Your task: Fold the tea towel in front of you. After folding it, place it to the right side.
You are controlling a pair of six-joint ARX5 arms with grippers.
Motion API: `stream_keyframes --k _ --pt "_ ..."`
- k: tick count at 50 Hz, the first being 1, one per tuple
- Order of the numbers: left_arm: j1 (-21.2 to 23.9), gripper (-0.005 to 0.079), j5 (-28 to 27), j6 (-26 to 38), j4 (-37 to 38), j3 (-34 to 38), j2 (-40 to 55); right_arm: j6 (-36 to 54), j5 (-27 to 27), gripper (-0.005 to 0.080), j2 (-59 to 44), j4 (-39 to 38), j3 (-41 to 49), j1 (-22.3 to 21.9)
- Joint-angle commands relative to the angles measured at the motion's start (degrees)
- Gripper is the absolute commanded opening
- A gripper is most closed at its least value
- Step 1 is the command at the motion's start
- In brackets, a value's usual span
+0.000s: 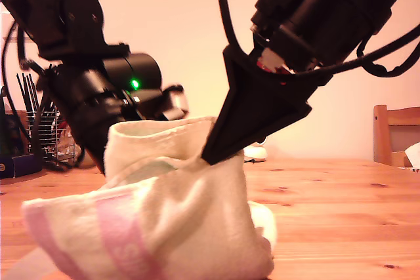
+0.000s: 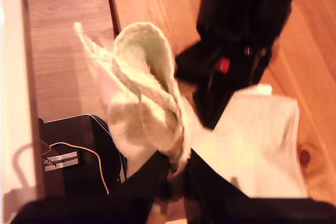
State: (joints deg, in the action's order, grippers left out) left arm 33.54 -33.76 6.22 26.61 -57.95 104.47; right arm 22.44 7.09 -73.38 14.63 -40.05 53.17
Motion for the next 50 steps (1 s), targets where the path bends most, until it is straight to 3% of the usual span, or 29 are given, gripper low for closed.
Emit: stream_keyframes --k 1,12,31,50 --pt "-1.8 -0.0024 0.7 0.3 -0.3 -0.8 -3.2 -0.6 0.2 -0.0013 0.2 -0.7 0.3 -0.9" --pt "-4.7 -0.0024 2.4 0.3 0.0 -3.3 -4.7 -1.7 0.5 -0.0013 0.2 -1.8 0.2 -2.3" --pt "-4.7 -0.0024 9.2 2.8 -5.8 -3.3 -4.5 -5.4 3.3 -0.0013 0.2 -4.1 -0.9 -4.4" --pt "-3.7 -0.0024 4.7 2.8 -14.0 -3.3 2.0 -6.2 3.5 -0.0013 0.2 -2.9 -2.1 -4.8"
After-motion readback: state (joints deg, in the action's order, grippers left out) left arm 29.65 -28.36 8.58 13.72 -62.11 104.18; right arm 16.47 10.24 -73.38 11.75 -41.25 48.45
